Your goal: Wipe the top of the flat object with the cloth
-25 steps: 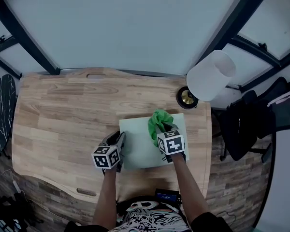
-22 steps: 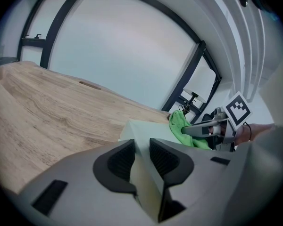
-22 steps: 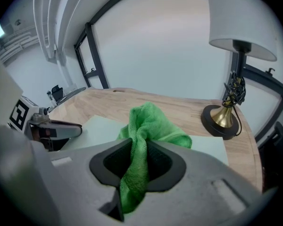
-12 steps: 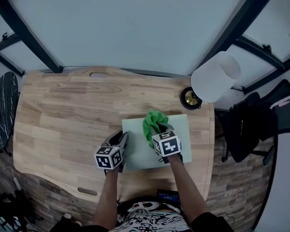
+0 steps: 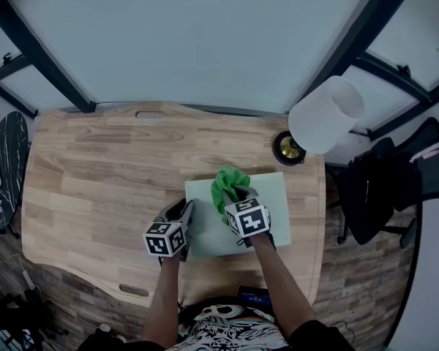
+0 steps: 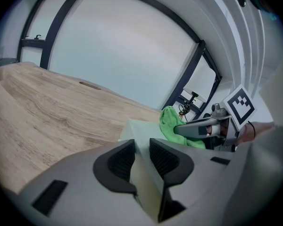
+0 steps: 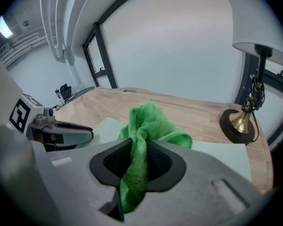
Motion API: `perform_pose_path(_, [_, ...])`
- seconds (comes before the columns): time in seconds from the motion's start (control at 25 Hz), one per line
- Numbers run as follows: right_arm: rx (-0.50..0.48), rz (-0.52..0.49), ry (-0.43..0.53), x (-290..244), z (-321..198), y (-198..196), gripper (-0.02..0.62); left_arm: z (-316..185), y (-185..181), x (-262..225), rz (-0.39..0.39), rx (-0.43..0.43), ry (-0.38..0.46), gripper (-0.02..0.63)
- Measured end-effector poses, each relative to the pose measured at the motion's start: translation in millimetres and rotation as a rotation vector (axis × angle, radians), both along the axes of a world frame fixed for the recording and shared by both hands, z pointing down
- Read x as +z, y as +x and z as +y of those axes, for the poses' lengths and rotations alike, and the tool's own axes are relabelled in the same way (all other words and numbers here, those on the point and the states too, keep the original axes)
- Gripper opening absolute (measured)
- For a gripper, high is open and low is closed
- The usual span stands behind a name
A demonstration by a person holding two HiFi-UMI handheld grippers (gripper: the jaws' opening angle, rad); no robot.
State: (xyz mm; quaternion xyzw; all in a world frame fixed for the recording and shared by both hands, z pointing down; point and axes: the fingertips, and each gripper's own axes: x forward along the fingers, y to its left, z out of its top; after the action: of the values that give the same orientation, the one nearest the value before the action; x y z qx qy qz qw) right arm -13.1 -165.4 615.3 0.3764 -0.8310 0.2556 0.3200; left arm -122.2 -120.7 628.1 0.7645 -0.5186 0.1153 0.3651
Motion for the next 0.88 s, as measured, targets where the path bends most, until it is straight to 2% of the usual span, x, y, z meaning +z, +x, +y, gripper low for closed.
perform_pose_path(0.88, [-0.043,-0.01,0.01,-0.1,3.4,-24.1,0.077,0.4,0.0,0.1,-0.008,-0.001,0.006,0.098])
